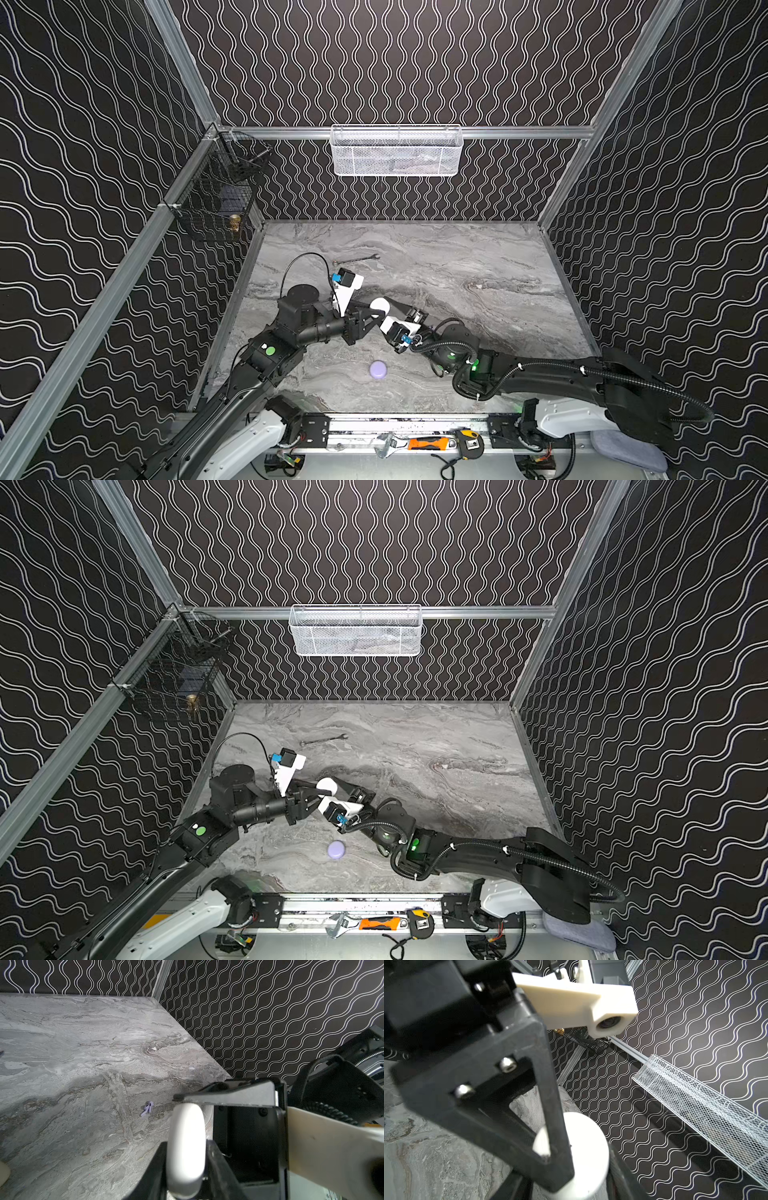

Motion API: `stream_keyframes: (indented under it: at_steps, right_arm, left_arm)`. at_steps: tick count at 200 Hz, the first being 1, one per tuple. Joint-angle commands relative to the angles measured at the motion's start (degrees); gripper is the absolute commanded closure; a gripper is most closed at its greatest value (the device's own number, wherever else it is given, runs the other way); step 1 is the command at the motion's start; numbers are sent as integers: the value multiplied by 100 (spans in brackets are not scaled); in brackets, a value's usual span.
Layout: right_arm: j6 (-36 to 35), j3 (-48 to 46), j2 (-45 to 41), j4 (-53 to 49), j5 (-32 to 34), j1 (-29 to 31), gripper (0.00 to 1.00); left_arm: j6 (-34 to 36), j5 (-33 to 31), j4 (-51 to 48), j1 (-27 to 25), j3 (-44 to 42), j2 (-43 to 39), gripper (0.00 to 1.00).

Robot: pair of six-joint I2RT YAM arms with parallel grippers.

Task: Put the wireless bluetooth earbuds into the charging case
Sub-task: 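Flip open the white case lid with the right gripper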

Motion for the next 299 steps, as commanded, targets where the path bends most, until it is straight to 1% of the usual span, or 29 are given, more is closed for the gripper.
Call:
stream_keyframes:
  at_steps: [1,30,40,45,51,60,68,75,87,91,97,102,113,126,142,151,171,176,185,200,215,225,247,276,299]
  right_arm:
    - [78,21,-51,432,-25,-9,83]
    - [118,-12,-82,468,-87,-7,82]
    - [126,-34,-108,484,-120,-11,79]
    - [134,-47,-119,472,-147,-7,75]
    - [141,-58,-143,458,-202,-7,67]
    - [161,-96,-178,476,-257,-7,54]
    - [172,-144,-218,546,-289,-7,39]
    - [186,-207,-277,616,-325,-7,30]
    - [212,-322,-404,689,-391,-7,23]
    - [218,-365,-474,699,-403,-7,22]
    - [230,-434,-580,715,-443,-15,20]
    - [243,-500,-671,729,-478,-22,19]
    - [342,-635,-890,773,-594,-86,17]
    - [537,-779,-1170,766,-798,-196,15]
    - [857,-847,-1437,636,-1099,-412,14]
    - [1042,-821,-1535,484,-1278,-545,14]
    - [1376,-857,-1641,444,-1554,-838,15]
    - [1441,-878,-1662,444,-1617,-910,15]
    - [1529,-875,-1706,396,-1702,-1013,15]
    - [1622,-838,-1753,229,-1884,-1167,16]
    - [1650,-779,-1710,76,-1980,-1296,20]
    - [1691,-795,-1662,112,-2038,-1377,21]
    - [1818,-719,-1572,-24,-2320,-1570,23]
    - [1785,-471,-1426,-469,-2453,-1633,25]
    - [1811,-367,-1266,-557,-2570,-1667,26]
  left_arm:
    - [8,385,138,-15,-16,60,74]
    - [11,471,290,-18,-50,62,86]
    - [37,505,350,-9,-69,54,88]
    - [54,510,405,-13,-80,45,89]
    - [64,478,473,-11,-114,24,91]
    - [121,328,577,-17,-149,-10,93]
    - [212,128,638,-16,-173,-29,94]
    - [318,-71,695,-12,-190,-38,95]
    - [508,-475,869,-17,-267,-22,96]
    - [574,-594,959,-16,-313,-8,97]
    - [669,-796,1135,-12,-410,14,100]
    - [716,-940,1298,-14,-500,23,100]
    - [920,-1114,1727,-18,-703,44,100]
    - [1339,-936,2354,-18,-1031,21,100]
    - [1455,-1377,2766,-18,-1470,-54,100]
    - [1610,-1437,3128,-12,-1762,-66,100]
    - [2052,-1221,4143,-16,-2395,-94,100]
    - [2151,-1154,4270,-10,-2495,-146,100]
    - [2372,-874,4548,-13,-2648,-250,100]
    - [2462,-589,5329,-10,-3078,-340,100]
    - [2564,-290,6111,-14,-3435,-323,100]
    - [2607,-168,6199,-16,-3478,-303,100]
    - [2657,56,5853,-11,-3248,-244,100]
    - [2553,211,6186,-13,-3284,-74,100]
    - [2586,314,5871,-13,-3158,-148,100]
